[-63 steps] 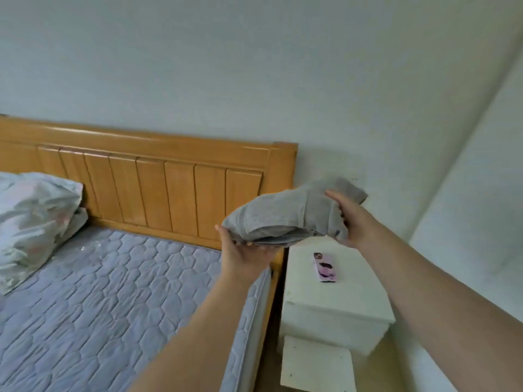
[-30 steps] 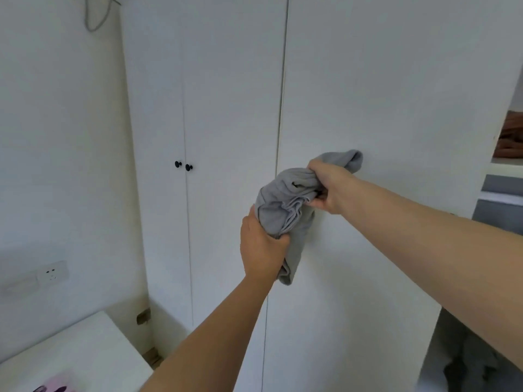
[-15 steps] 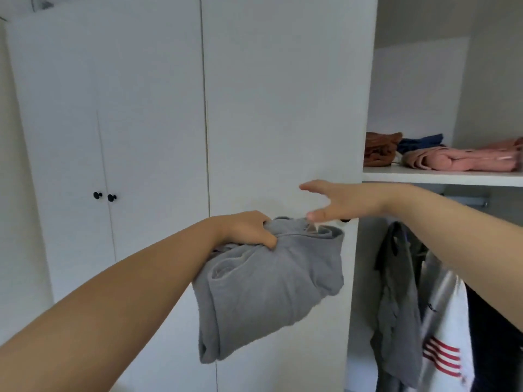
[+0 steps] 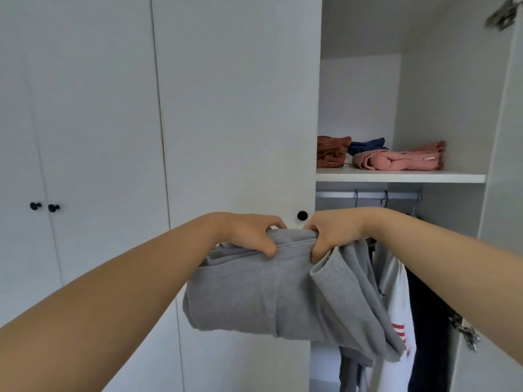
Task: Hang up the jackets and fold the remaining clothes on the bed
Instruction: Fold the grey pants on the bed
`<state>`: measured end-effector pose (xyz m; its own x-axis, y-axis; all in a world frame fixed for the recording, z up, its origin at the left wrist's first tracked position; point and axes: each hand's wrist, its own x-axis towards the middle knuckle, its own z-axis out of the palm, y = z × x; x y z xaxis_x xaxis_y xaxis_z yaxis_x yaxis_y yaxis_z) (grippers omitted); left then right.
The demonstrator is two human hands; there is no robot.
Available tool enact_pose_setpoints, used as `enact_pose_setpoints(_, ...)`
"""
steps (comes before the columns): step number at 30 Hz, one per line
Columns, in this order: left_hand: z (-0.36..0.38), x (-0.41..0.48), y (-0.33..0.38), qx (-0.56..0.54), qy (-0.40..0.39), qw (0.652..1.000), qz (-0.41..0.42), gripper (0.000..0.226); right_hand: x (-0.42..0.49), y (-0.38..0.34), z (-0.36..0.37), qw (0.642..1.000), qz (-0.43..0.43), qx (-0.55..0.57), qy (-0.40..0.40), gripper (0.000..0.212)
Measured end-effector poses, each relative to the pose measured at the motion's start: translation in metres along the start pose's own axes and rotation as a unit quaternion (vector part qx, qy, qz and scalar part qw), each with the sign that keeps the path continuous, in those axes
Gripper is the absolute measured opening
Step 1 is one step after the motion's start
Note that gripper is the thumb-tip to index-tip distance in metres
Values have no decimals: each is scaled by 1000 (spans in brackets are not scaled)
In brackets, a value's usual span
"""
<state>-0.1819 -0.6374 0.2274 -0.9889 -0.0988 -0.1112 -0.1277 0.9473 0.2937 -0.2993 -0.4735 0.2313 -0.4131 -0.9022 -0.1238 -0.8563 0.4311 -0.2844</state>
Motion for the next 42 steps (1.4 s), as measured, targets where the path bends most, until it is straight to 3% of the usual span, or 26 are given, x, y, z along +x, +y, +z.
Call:
enact_pose_setpoints(3,5,13,1,-46,-50,998,15,99,-8,18,-11,997,35,68,2,23)
enact_pose_setpoints(6,8,32,7,4,-86,995,57,122,-16,39,-25,993,70,96,5,28)
enact_pose_setpoints(8,4,44,18,59,-50,994,80,106,-24,51,-35,992,85,93,-6,31)
enact_pose_setpoints(12,-20,61,47,76,22,991,111,43,-50,64,-59,992,124,16,-29,37)
enact_pose_setpoints(15,-45,76,73,45,64,987,137,28,-69,68,-84,978,176,-108,6,36)
enact_pose_setpoints(19,-82,100,108,38,150,972,176,30,-86,76,-133,943,221,-227,105,26)
enact_pose_setpoints(21,-104,114,125,41,224,955,191,18,-88,88,-167,920,240,-251,183,19)
enact_pose_setpoints(25,-145,154,153,93,434,873,202,16,-75,126,-236,858,224,-274,372,18)
enact_pose_setpoints(28,-157,201,161,160,519,823,167,24,-50,160,-264,827,223,-303,418,23)
enact_pose_setpoints(31,-159,253,154,278,534,791,107,31,-13,206,-274,799,239,-331,441,28)
enact_pose_setpoints(35,-158,312,135,417,577,702,27,32,50,258,-280,757,218,-342,512,35)
enact_pose_setpoints(36,-160,321,131,429,577,695,4,27,65,264,-278,744,204,-349,532,38)
enact_pose_setpoints(39,-173,352,111,385,554,730,-110,28,112,270,-275,710,137,-366,586,49)
enact_pose_setpoints(40,-176,358,103,378,541,734,-161,34,125,269,-274,713,117,-360,590,52)
enact_pose_setpoints(42,-173,373,87,390,471,742,-274,51,151,267,-264,754,78,-344,554,47)
